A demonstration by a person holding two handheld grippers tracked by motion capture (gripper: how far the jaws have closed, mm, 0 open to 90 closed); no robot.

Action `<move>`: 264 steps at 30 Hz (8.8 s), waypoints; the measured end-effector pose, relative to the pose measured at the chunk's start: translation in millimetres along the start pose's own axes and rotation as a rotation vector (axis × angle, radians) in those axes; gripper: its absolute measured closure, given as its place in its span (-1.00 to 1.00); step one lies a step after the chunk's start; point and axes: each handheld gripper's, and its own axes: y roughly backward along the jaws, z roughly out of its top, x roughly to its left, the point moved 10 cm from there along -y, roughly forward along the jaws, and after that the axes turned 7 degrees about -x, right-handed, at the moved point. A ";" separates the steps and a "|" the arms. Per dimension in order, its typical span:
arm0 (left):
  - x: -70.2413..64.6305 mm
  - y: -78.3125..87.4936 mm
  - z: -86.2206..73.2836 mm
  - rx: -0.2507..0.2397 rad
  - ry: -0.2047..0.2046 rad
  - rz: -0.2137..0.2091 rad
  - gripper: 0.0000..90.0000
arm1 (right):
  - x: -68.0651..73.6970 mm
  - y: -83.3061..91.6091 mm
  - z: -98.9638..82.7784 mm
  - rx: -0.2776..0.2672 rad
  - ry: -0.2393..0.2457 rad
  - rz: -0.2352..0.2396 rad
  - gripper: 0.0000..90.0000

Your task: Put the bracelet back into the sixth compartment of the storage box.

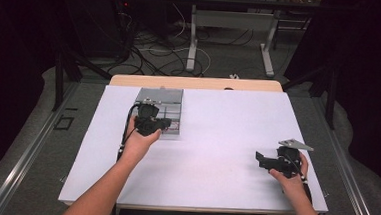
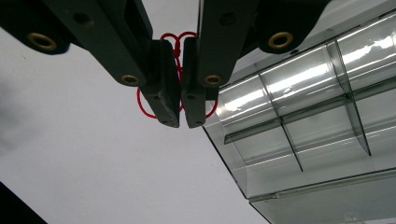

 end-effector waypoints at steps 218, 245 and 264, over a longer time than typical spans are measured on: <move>23.0 37.8 -33.3 -0.104 0.048 -0.035 -0.84 | 2.5 0.5 -1.0 0.002 -0.003 0.008 -1.00; 90.1 77.8 -77.1 -0.166 0.136 0.096 -0.99 | 3.0 0.9 -1.3 0.000 -0.002 0.005 -1.00; 123.3 77.1 -101.7 -0.163 0.158 0.180 -0.99 | 2.2 0.9 -1.1 -0.001 0.001 0.005 -1.00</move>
